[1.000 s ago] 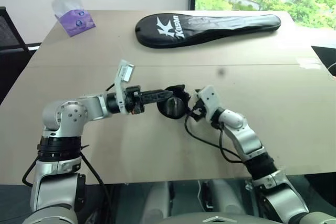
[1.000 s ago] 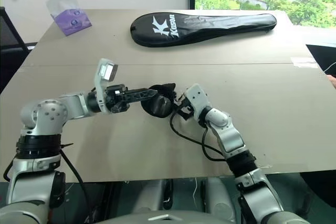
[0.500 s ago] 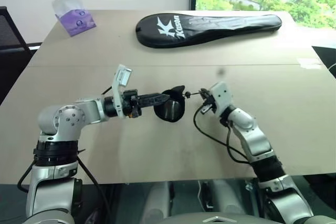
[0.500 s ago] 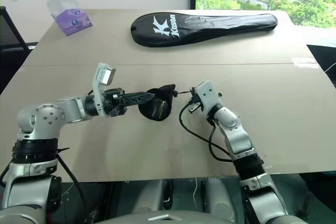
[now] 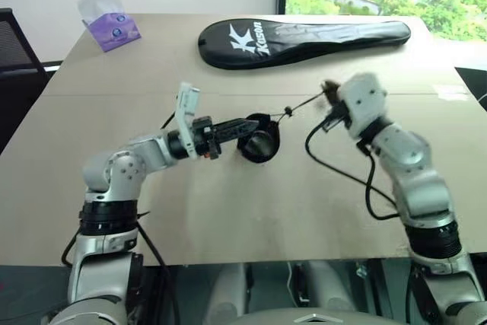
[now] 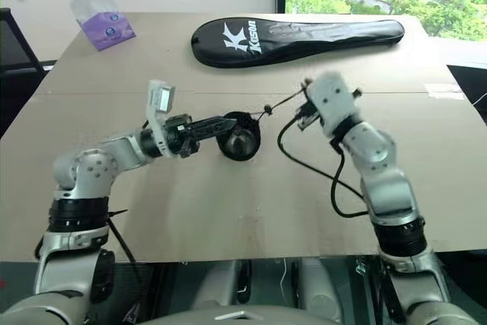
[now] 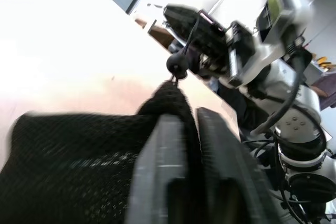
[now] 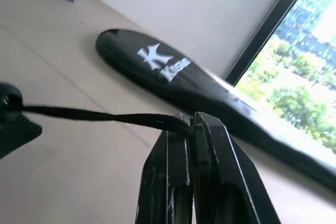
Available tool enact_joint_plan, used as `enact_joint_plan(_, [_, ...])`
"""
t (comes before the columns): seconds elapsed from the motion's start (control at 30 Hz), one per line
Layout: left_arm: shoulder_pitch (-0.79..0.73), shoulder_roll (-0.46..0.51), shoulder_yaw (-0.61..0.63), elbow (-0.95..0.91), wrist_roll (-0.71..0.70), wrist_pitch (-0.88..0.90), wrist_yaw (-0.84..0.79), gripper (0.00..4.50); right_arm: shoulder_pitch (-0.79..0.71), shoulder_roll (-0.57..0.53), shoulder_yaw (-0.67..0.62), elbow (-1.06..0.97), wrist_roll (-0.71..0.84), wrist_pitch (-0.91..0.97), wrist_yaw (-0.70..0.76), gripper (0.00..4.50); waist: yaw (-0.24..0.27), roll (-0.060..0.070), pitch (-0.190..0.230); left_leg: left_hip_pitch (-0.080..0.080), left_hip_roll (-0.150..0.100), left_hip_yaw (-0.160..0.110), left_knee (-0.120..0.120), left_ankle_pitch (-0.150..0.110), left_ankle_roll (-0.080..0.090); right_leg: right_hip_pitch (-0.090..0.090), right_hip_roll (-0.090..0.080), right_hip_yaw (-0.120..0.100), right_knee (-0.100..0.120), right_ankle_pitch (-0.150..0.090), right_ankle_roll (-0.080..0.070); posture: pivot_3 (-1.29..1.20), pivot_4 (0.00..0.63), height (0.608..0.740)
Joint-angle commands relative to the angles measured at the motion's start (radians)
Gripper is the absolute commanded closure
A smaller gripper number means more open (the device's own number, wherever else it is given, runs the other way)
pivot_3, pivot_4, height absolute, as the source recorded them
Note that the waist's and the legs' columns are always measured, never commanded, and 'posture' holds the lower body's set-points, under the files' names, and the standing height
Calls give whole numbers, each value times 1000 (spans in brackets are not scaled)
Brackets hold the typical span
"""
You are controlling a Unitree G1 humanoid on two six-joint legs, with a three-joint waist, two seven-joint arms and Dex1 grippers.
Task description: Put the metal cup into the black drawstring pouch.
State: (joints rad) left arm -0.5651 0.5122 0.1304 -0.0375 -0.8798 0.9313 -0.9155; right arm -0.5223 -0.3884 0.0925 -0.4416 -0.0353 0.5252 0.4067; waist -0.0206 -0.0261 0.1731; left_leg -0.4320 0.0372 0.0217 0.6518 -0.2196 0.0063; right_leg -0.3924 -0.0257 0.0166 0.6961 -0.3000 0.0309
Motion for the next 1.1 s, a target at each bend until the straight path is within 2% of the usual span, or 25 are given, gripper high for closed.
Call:
enact_joint_plan(0.03, [-72,-51,-56,-93,96,-112,79,2110,-100,-41,-17,-118,8,83,31,4500,6,0,0,0,0,0,0,0,0,0,0,0,0,0,0,0,150,740])
enact_joint_plan(0.1, [-104,-68,-93,-94,172,-190,92,1225,-150,-57,-9,-136,9,127,39,4500,9,0,0,-1,0,0,0,0,0,0,0,0,0,0,0,0,150,740])
enact_joint_plan(0.2, [-149,-88,-147,-67,253,-285,78,1225,-211,-75,14,-142,0,165,53,4500,8,0,0,-1,0,1,0,0,0,0,0,1,0,0,0,0,150,740])
enact_joint_plan(0.4, [-200,-124,-189,6,323,-352,58,1225,-281,-80,38,-145,1,193,60,4500,7,0,0,-1,0,1,0,-1,1,-2,1,0,0,0,0,0,150,740])
enact_joint_plan(0.53, [-174,-82,-184,81,375,-369,36,1225,-357,-59,2,-146,17,217,42,4500,3,1,0,-1,0,2,0,0,1,-3,1,0,0,0,0,0,150,740])
enact_joint_plan(0.63, [-175,-35,-213,223,504,-418,92,1225,-417,-38,-28,-144,34,234,27,4500,3,1,0,-1,1,2,0,-1,1,-3,2,0,0,0,0,0,150,740])
enact_joint_plan(0.87, [-270,-137,-75,208,374,-469,65,1225,-430,-48,-33,-127,39,228,21,4500,23,1,1,-6,0,1,2,-1,3,-4,-1,-3,-2,0,0,0,150,740])
enact_joint_plan(1.1, [-286,-153,-111,43,258,-361,-33,1225,-400,-55,-7,-143,41,227,25,4500,7,1,1,-6,0,1,2,-1,2,-4,-1,-1,-1,0,0,0,150,740])
